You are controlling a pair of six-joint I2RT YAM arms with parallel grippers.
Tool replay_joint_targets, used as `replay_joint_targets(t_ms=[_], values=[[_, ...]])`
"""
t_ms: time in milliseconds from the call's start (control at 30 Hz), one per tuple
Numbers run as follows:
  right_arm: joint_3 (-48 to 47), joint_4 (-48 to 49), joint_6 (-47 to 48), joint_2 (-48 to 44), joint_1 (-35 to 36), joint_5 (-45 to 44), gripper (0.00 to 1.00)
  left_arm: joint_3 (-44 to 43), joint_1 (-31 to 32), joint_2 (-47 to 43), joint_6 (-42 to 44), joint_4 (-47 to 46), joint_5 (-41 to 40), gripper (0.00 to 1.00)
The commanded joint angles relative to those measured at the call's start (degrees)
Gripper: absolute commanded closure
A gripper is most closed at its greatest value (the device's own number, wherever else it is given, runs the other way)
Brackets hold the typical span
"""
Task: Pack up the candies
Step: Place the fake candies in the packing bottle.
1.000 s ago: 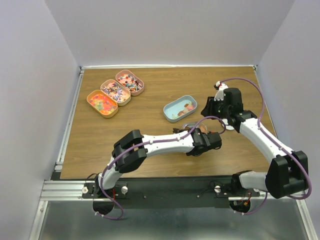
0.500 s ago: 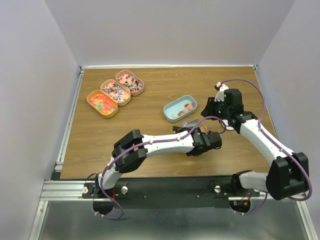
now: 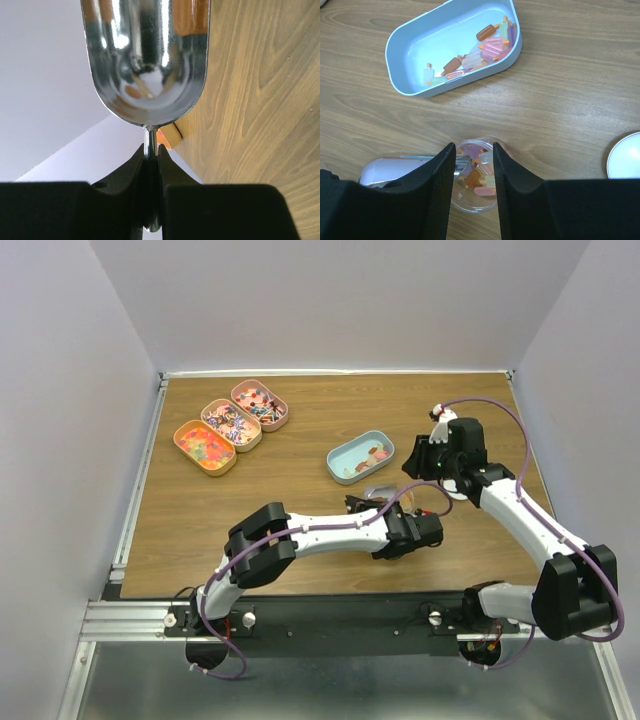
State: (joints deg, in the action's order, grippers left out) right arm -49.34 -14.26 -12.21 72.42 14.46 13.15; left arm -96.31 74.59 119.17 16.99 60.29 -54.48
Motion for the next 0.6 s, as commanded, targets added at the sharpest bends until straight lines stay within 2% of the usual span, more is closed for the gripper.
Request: replay_joint_targets(t_ms=[0,567], values=[[1.26,1.43,-0.71,-1.14,-0.13,0.74,0.57,1.83,1.35,-0.17,0.67,-0.88,-3.18,1.00],[1.71,2.04,-0.98,-1.14,-0.22,1.00,0.57,1.04,1.44,0.09,0.76,-1.14,-4.94,1.00]])
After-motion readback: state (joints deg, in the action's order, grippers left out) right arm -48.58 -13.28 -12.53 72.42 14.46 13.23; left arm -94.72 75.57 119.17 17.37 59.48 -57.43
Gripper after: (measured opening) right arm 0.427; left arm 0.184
